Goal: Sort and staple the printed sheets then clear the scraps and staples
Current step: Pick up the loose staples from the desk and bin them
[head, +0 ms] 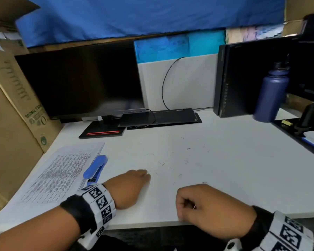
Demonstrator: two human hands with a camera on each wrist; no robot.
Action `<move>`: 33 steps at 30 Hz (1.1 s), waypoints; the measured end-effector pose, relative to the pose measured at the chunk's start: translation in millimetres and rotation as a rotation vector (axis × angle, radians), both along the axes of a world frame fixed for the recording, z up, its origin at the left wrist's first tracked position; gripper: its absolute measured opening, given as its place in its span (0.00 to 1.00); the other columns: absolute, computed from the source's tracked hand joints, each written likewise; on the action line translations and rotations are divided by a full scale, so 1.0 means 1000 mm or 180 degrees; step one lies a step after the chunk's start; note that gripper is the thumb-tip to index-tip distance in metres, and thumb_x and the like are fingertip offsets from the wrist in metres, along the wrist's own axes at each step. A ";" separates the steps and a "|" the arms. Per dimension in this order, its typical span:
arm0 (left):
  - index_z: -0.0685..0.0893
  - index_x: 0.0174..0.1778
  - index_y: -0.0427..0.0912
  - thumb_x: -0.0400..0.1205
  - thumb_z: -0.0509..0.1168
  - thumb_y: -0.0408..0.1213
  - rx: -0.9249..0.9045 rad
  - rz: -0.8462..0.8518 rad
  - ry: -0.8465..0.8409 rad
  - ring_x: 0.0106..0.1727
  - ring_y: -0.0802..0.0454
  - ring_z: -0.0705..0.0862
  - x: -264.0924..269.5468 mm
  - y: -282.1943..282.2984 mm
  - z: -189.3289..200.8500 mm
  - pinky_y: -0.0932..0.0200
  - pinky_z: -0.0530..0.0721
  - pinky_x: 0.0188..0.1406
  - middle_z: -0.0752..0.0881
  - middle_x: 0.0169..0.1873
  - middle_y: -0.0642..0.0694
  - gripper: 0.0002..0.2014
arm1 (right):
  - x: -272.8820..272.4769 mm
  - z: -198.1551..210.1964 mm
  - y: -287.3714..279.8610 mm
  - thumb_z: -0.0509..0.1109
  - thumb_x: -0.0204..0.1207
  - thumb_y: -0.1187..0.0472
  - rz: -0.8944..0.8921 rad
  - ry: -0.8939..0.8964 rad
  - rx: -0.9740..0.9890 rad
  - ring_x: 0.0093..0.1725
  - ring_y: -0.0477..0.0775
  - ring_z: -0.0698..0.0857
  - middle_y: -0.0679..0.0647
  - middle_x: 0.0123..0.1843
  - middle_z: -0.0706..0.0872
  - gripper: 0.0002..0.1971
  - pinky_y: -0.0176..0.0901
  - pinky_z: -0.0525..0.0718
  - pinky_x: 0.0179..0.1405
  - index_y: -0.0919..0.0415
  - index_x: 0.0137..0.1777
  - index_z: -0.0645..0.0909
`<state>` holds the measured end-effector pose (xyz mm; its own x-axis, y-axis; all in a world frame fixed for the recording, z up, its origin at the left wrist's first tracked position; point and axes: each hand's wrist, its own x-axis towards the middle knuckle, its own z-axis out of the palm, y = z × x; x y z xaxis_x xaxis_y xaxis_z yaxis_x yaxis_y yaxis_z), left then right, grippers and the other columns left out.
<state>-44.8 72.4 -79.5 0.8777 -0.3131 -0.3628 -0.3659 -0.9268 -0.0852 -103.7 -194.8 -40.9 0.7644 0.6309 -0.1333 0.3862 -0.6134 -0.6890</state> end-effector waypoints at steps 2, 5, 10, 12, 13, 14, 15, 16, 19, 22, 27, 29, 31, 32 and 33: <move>0.54 0.90 0.48 0.86 0.52 0.26 -0.0294 -0.0146 -0.0022 0.88 0.50 0.57 -0.015 0.000 -0.002 0.55 0.59 0.86 0.53 0.89 0.50 0.35 | -0.004 -0.008 0.009 0.65 0.80 0.54 0.0193 0.0248 -0.0021 0.47 0.39 0.86 0.42 0.48 0.90 0.07 0.28 0.82 0.47 0.51 0.47 0.85; 0.53 0.90 0.48 0.87 0.52 0.28 -0.0966 0.0124 0.0070 0.88 0.57 0.54 -0.025 0.002 0.004 0.68 0.49 0.83 0.53 0.89 0.55 0.34 | -0.013 -0.027 0.025 0.63 0.84 0.52 0.0503 0.0644 -0.0177 0.45 0.30 0.83 0.41 0.47 0.89 0.11 0.17 0.73 0.49 0.54 0.50 0.87; 0.51 0.90 0.49 0.91 0.56 0.40 -0.1788 0.1110 0.0338 0.89 0.57 0.52 -0.013 0.016 0.002 0.60 0.48 0.86 0.53 0.89 0.55 0.32 | 0.003 -0.099 0.044 0.61 0.85 0.63 0.0701 0.1739 -0.0531 0.60 0.59 0.87 0.65 0.65 0.87 0.16 0.49 0.80 0.68 0.69 0.67 0.83; 0.45 0.90 0.48 0.90 0.56 0.53 -0.1799 0.1218 0.0431 0.89 0.57 0.46 -0.011 0.012 -0.004 0.57 0.45 0.87 0.46 0.89 0.56 0.36 | 0.012 -0.125 0.053 0.64 0.84 0.65 0.0309 0.2549 -0.0016 0.50 0.50 0.89 0.62 0.59 0.90 0.15 0.42 0.87 0.57 0.71 0.64 0.85; 0.41 0.90 0.47 0.89 0.54 0.58 -0.1679 0.1179 0.0452 0.89 0.57 0.40 -0.010 0.008 -0.009 0.55 0.42 0.87 0.41 0.89 0.55 0.39 | 0.013 -0.136 0.057 0.65 0.83 0.64 -0.0127 0.3083 0.0406 0.49 0.51 0.90 0.63 0.58 0.90 0.14 0.42 0.88 0.53 0.72 0.61 0.86; 0.37 0.89 0.45 0.88 0.51 0.62 -0.1491 0.1083 0.0451 0.88 0.55 0.36 -0.010 0.005 -0.014 0.53 0.39 0.88 0.37 0.88 0.52 0.42 | 0.014 -0.149 0.063 0.65 0.84 0.61 -0.0573 0.3531 0.0894 0.52 0.55 0.91 0.64 0.58 0.90 0.15 0.45 0.88 0.53 0.73 0.59 0.86; 0.34 0.89 0.45 0.87 0.49 0.65 -0.1280 0.0964 0.0421 0.88 0.53 0.33 -0.010 0.002 -0.020 0.51 0.37 0.88 0.34 0.88 0.49 0.44 | 0.013 -0.161 0.068 0.64 0.85 0.58 -0.1004 0.3867 0.1401 0.56 0.60 0.91 0.67 0.61 0.89 0.18 0.50 0.88 0.55 0.74 0.60 0.85; 0.33 0.88 0.44 0.86 0.47 0.68 -0.1081 0.0854 0.0375 0.88 0.51 0.32 -0.011 0.000 -0.027 0.48 0.37 0.88 0.33 0.88 0.47 0.46 | 0.013 -0.170 0.073 0.63 0.86 0.54 -0.1379 0.4113 0.1881 0.60 0.65 0.90 0.70 0.62 0.88 0.22 0.54 0.88 0.58 0.76 0.63 0.84; 0.34 0.89 0.44 0.83 0.45 0.73 -0.0853 0.0545 0.0205 0.88 0.51 0.32 -0.017 -0.008 -0.036 0.47 0.37 0.88 0.32 0.88 0.48 0.49 | 0.008 -0.175 0.085 0.63 0.85 0.48 -0.2161 0.4487 0.3265 0.64 0.73 0.86 0.76 0.63 0.86 0.28 0.64 0.84 0.66 0.75 0.68 0.80; 0.36 0.89 0.46 0.85 0.45 0.70 -0.1093 0.0201 0.0085 0.87 0.58 0.32 -0.032 -0.019 -0.036 0.55 0.36 0.88 0.34 0.88 0.52 0.45 | 0.002 -0.167 0.085 0.67 0.81 0.52 -0.2508 0.4436 0.4518 0.67 0.74 0.84 0.72 0.65 0.86 0.23 0.70 0.78 0.70 0.67 0.69 0.81; 0.42 0.90 0.48 0.88 0.45 0.65 -0.1188 -0.0391 -0.0410 0.87 0.66 0.34 -0.069 -0.026 -0.048 0.61 0.38 0.87 0.37 0.88 0.57 0.39 | -0.003 -0.167 0.075 0.65 0.81 0.53 -0.2358 0.4221 0.5201 0.69 0.71 0.84 0.69 0.69 0.85 0.25 0.64 0.85 0.60 0.65 0.74 0.79; 0.44 0.90 0.50 0.87 0.44 0.65 -0.1297 -0.0422 -0.0500 0.86 0.69 0.35 -0.081 -0.028 -0.052 0.64 0.38 0.87 0.40 0.88 0.59 0.38 | -0.004 -0.164 0.074 0.65 0.80 0.54 -0.2438 0.4249 0.5421 0.61 0.70 0.89 0.69 0.65 0.87 0.23 0.59 0.91 0.47 0.66 0.70 0.83; 0.47 0.90 0.52 0.88 0.44 0.64 -0.1507 -0.0380 -0.0459 0.86 0.72 0.37 -0.090 -0.034 -0.050 0.66 0.39 0.86 0.43 0.88 0.61 0.37 | -0.013 -0.152 0.077 0.62 0.81 0.57 -0.2443 0.4253 0.5554 0.52 0.71 0.92 0.70 0.56 0.91 0.20 0.58 0.92 0.39 0.70 0.61 0.88; 0.48 0.90 0.52 0.88 0.44 0.64 -0.1636 -0.0370 -0.0407 0.85 0.73 0.37 -0.095 -0.039 -0.048 0.66 0.39 0.86 0.44 0.88 0.62 0.36 | -0.016 -0.151 0.079 0.59 0.83 0.59 -0.2520 0.4215 0.5439 0.51 0.70 0.91 0.69 0.52 0.91 0.19 0.55 0.92 0.34 0.71 0.57 0.88; 0.48 0.90 0.52 0.88 0.45 0.62 -0.1739 -0.0367 -0.0345 0.84 0.74 0.36 -0.101 -0.044 -0.046 0.68 0.38 0.85 0.44 0.88 0.64 0.35 | -0.018 -0.158 0.085 0.56 0.86 0.64 -0.2525 0.4092 0.5316 0.52 0.67 0.90 0.67 0.50 0.92 0.16 0.50 0.91 0.33 0.70 0.57 0.86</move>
